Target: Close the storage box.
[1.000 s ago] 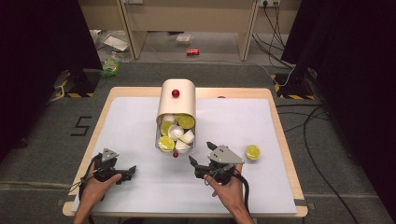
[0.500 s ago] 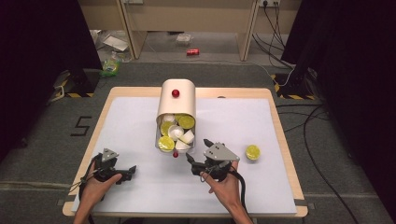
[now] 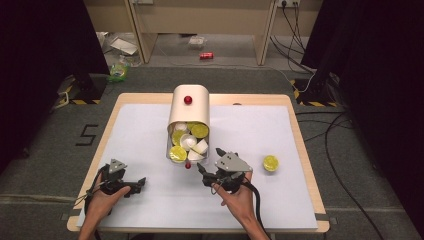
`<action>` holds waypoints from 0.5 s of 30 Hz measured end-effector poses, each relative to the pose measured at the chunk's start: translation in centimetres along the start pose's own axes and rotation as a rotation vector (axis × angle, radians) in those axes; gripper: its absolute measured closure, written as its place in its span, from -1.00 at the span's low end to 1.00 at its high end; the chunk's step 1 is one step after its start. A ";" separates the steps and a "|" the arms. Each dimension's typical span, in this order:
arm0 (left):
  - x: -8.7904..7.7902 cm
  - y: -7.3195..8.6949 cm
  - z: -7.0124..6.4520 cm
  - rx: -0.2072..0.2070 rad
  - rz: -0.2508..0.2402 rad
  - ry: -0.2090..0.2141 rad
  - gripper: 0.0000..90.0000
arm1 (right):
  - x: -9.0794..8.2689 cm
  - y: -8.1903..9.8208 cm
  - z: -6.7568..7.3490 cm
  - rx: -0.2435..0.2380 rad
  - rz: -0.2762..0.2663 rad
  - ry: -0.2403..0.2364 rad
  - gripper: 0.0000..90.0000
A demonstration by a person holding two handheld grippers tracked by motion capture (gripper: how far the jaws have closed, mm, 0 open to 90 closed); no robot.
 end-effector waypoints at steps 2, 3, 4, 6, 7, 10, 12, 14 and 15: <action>0.0 0.0 0.0 0.000 0.000 0.000 -1.00 | 0.0 0.1 -0.2 0.007 0.002 0.008 -0.45; 0.0 0.0 0.0 0.000 0.000 0.000 -1.00 | 0.1 0.1 -0.3 0.016 0.004 0.003 -0.47; 0.0 0.0 0.0 0.000 0.000 0.000 -1.00 | 0.1 0.1 -0.3 0.016 0.004 0.003 -0.47; 0.0 0.0 0.0 0.000 0.000 0.000 -1.00 | 0.1 0.2 -0.4 0.011 0.006 0.008 -0.50; 0.0 0.0 0.0 0.000 0.000 0.000 -1.00 | 0.1 0.1 -0.4 0.016 0.006 0.008 -0.50; 0.0 0.0 0.0 0.000 0.001 0.000 -1.00 | 0.2 -0.1 -0.5 0.034 -0.007 0.013 -0.46; 0.0 0.0 0.0 0.000 0.000 0.000 -1.00 | 0.3 -0.3 -0.7 0.023 -0.021 0.024 -0.44; 0.0 0.0 0.0 0.000 0.000 0.000 -1.00 | 0.4 -0.4 -1.1 0.025 -0.017 0.038 -0.48; 0.0 0.0 0.0 0.000 0.000 0.000 -1.00 | 0.5 -0.4 -1.1 0.039 -0.020 0.038 -0.49</action>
Point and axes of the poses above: each handheld gripper's, and its own axes: x roughly forward along the jaws, y roughly out of its underside, z roughly to its left, the point moved 9 cm from there along x, roughly forward along the jaws, and after that the axes turned 10 degrees about -z, right-handed, at the moved point
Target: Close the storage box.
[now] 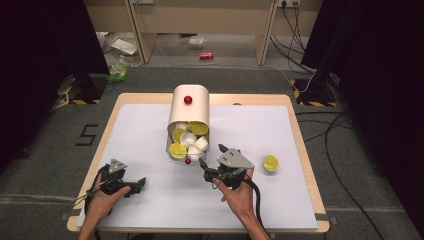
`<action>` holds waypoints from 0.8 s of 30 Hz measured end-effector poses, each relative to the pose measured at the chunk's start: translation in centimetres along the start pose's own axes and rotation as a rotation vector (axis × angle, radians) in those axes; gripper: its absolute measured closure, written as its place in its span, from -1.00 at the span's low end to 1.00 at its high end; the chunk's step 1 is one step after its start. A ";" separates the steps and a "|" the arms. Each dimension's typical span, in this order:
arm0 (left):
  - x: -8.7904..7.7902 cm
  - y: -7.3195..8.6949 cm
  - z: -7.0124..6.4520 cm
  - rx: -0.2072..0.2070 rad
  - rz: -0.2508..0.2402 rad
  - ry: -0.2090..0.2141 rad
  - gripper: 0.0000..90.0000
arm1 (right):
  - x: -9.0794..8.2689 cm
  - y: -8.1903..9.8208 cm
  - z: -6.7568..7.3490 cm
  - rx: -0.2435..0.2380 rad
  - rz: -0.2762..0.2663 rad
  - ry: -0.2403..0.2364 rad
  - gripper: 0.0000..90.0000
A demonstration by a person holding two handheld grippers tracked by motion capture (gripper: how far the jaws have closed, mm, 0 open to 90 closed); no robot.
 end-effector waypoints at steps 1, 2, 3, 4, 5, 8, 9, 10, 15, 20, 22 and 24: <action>0.0 0.0 0.0 -0.001 0.000 0.000 -1.00 | 0.1 0.0 0.0 0.007 0.002 -0.003 -0.51; 0.0 0.0 0.0 0.000 0.001 0.000 -1.00 | 0.1 0.0 0.0 0.011 0.005 -0.002 -0.52; 0.0 0.0 0.0 0.000 0.000 0.000 -1.00 | 0.1 0.1 0.0 0.011 0.007 -0.002 -0.52; 0.0 0.0 0.0 0.000 0.000 0.000 -1.00 | 0.1 0.0 0.0 0.008 0.005 -0.003 -0.53; 0.0 0.0 0.0 0.001 0.000 0.000 -1.00 | 0.2 0.0 0.0 0.007 0.002 -0.003 -0.54; 0.0 0.0 0.0 0.000 0.000 0.000 -1.00 | 0.4 -0.1 0.2 0.001 0.007 -0.005 -0.54; 0.0 0.0 0.0 0.000 0.000 0.000 -1.00 | 0.5 -0.2 0.2 -0.009 0.000 -0.004 -0.54; 0.0 0.0 0.0 0.000 0.000 0.000 -1.00 | 0.5 -0.2 0.2 -0.014 0.000 -0.002 -0.55; 0.0 0.0 0.0 0.000 -0.001 0.000 -1.00 | 1.0 -0.4 0.2 -0.001 -0.004 -0.007 -0.57; 0.0 0.0 0.0 0.000 0.000 0.000 -1.00 | 1.4 -0.5 0.1 0.004 0.000 -0.007 -0.60; 0.0 0.0 0.0 0.000 -0.001 0.000 -1.00 | 1.6 -0.6 0.1 -0.005 -0.003 -0.009 -0.61; 0.0 0.0 0.0 0.000 0.000 0.000 -1.00 | 1.7 -0.6 0.1 -0.004 0.000 -0.006 -0.61</action>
Point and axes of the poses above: each handheld gripper's, and its own axes: x roughly forward along the jaws, y roughly out of its underside, z roughly to its left, the point moved 9 cm from there along x, roughly forward along the jaws, and after that the axes turned 10 degrees about -z, right-handed, at the moved point
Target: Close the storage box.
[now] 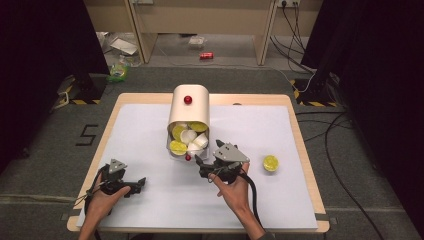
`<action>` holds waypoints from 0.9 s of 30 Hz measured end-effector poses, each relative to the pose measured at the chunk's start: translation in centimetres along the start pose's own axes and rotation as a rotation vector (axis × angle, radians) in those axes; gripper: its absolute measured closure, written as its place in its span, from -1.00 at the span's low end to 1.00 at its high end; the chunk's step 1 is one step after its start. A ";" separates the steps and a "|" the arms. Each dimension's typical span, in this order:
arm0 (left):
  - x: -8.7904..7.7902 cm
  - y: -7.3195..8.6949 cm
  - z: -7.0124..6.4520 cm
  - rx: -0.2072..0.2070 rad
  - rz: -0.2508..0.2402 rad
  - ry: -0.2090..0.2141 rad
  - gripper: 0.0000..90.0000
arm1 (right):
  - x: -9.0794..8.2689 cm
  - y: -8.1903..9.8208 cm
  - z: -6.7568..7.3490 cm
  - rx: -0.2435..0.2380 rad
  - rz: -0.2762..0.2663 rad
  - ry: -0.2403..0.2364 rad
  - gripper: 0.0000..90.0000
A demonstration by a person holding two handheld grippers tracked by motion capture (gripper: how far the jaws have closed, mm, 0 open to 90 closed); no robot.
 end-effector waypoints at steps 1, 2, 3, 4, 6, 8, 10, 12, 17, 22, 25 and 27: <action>0.0 0.0 0.0 0.000 0.000 0.000 -1.00 | 0.1 0.0 0.0 0.001 -0.001 -0.001 -0.61; 0.0 0.0 0.0 0.000 0.000 0.000 -1.00 | 0.2 0.0 0.0 -0.002 -0.002 -0.005 -0.61; 0.0 0.0 0.0 0.000 0.000 0.000 -1.00 | 0.2 0.0 0.0 -0.003 -0.001 -0.005 -0.62; 0.0 0.0 0.0 0.000 0.000 0.000 -1.00 | 0.3 0.0 0.1 0.004 0.004 -0.005 -0.63; 0.0 0.0 0.0 0.000 0.000 0.000 -1.00 | 0.4 0.0 0.0 0.004 0.000 -0.004 -0.63; 0.0 0.0 0.0 0.000 0.001 0.000 -1.00 | 0.5 0.0 -0.1 0.004 -0.002 -0.001 -0.63; 0.0 0.0 0.0 -0.002 -0.001 0.000 -1.00 | 0.5 0.0 -0.2 0.005 -0.001 -0.003 -0.64; 0.0 0.0 0.0 -0.002 -0.001 0.000 -1.00 | 0.6 0.0 -0.3 0.007 0.001 -0.002 -0.64; 0.0 0.0 0.0 -0.002 0.000 0.000 -1.00 | 0.9 0.0 -0.4 0.014 0.001 0.000 -0.64; 0.0 0.0 0.0 -0.001 0.000 0.000 -1.00 | 1.1 0.0 -0.6 0.011 -0.003 0.003 -0.64; 0.0 0.0 0.0 -0.002 0.000 0.001 -1.00 | 1.2 0.0 -0.6 0.016 -0.003 0.005 -0.64; 0.0 0.0 0.0 -0.002 -0.001 0.000 -1.00 | 1.3 0.0 -0.7 0.014 -0.006 0.006 -0.64</action>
Point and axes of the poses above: each handheld gripper's, and its own axes: x roughly forward along the jaws, y roughly out of its underside, z roughly to its left, the point moved 9 cm from there along x, roughly forward along the jaws, and after that the axes turned 10 degrees about -z, right-handed, at the moved point
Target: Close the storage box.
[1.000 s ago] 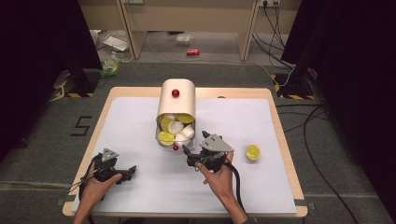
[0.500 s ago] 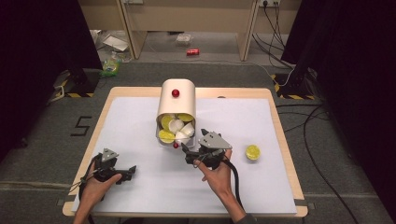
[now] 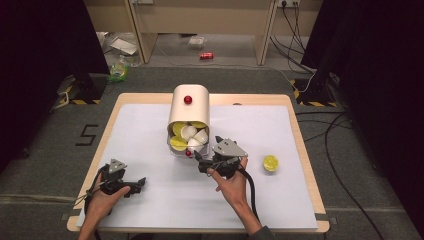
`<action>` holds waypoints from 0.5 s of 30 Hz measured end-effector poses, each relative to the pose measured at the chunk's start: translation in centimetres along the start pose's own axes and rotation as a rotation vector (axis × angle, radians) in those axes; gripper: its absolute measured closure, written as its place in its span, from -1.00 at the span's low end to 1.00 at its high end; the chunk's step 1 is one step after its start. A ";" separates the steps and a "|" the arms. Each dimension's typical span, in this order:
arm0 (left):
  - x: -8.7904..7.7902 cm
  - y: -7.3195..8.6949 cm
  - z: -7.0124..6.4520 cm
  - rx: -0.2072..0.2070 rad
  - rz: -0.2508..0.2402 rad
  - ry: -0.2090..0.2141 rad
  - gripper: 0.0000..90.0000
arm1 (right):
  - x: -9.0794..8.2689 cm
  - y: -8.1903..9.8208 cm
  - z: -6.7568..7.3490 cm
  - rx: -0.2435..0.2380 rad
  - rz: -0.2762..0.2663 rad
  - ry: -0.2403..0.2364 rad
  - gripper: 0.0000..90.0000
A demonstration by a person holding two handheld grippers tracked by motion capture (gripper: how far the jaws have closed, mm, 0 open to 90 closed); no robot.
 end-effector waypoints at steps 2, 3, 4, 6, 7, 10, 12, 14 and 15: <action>0.0 0.0 0.0 0.000 0.000 0.000 -1.00 | 0.0 0.0 -0.1 0.006 0.004 -0.001 -0.64; 0.0 0.0 0.0 0.000 0.000 0.000 -1.00 | 0.1 0.0 -0.1 0.011 0.002 0.002 -0.64; 0.0 0.0 0.0 -0.001 0.000 0.001 -1.00 | 0.2 0.0 -0.1 0.013 -0.001 0.004 -0.64; 0.0 0.0 0.0 0.000 0.000 0.000 -1.00 | 0.3 0.0 -0.2 0.011 0.001 0.003 -0.64; 0.0 0.0 0.0 -0.001 0.000 0.000 -1.00 | 0.3 0.0 -0.2 0.013 0.003 0.004 -0.64; 0.0 0.0 0.0 -0.001 0.000 0.001 -1.00 | 0.5 0.0 -0.4 0.013 -0.004 0.007 -0.64; 0.0 0.0 0.0 -0.002 -0.002 0.000 -1.00 | 0.6 0.0 -0.4 0.014 0.000 0.006 -0.64; 0.0 0.0 0.0 -0.003 -0.002 0.001 -1.00 | 0.6 0.0 -0.5 0.016 0.003 0.009 -0.64; 0.0 0.0 0.0 -0.001 0.000 0.001 -1.00 | 0.7 0.0 -0.6 0.013 -0.002 0.011 -0.63</action>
Point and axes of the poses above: each handheld gripper's, and its own axes: x roughly forward along the jaws, y roughly out of its underside, z roughly to its left, the point moved 9 cm from there along x, roughly forward along the jaws, and after that the axes turned 10 degrees about -z, right-handed, at the moved point
